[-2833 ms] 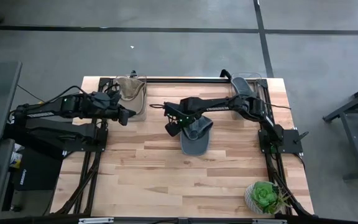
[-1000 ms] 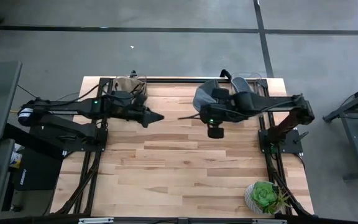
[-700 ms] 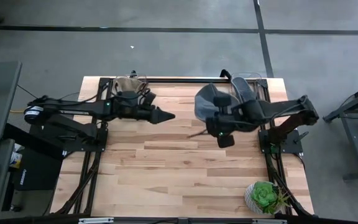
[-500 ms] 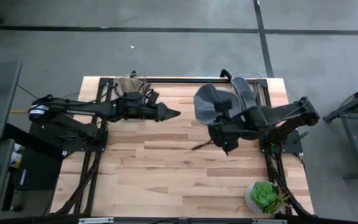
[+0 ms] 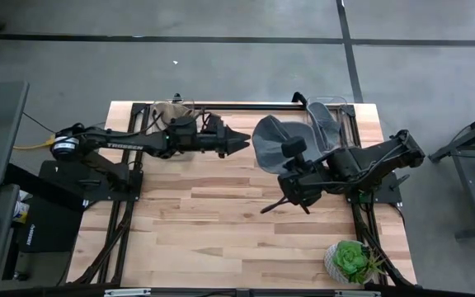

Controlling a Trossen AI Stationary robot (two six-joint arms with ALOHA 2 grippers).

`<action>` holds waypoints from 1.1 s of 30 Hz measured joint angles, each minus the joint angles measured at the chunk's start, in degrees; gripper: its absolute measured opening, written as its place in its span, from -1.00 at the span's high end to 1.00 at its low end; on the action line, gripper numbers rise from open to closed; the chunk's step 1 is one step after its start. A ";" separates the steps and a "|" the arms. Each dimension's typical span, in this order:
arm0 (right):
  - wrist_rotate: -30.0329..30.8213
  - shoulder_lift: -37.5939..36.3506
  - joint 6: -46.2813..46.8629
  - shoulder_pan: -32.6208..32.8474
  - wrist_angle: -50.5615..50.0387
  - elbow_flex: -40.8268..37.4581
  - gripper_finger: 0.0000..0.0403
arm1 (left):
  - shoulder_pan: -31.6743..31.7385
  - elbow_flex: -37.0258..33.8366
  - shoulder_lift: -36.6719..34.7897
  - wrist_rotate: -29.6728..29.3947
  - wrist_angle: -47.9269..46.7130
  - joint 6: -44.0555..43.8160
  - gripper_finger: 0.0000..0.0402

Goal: Pick & Place hat
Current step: Put the blue cap into the right transparent bin

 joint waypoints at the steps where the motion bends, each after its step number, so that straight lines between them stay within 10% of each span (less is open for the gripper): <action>1: 0.06 0.00 -0.45 0.00 0.30 0.00 0.97 | 0.00 -0.03 0.37 -0.22 -0.04 0.00 -0.32; 33: 1.35 0.02 -1.71 4.84 2.31 0.00 0.97 | 1.77 16.67 15.35 7.23 -8.46 3.26 -0.26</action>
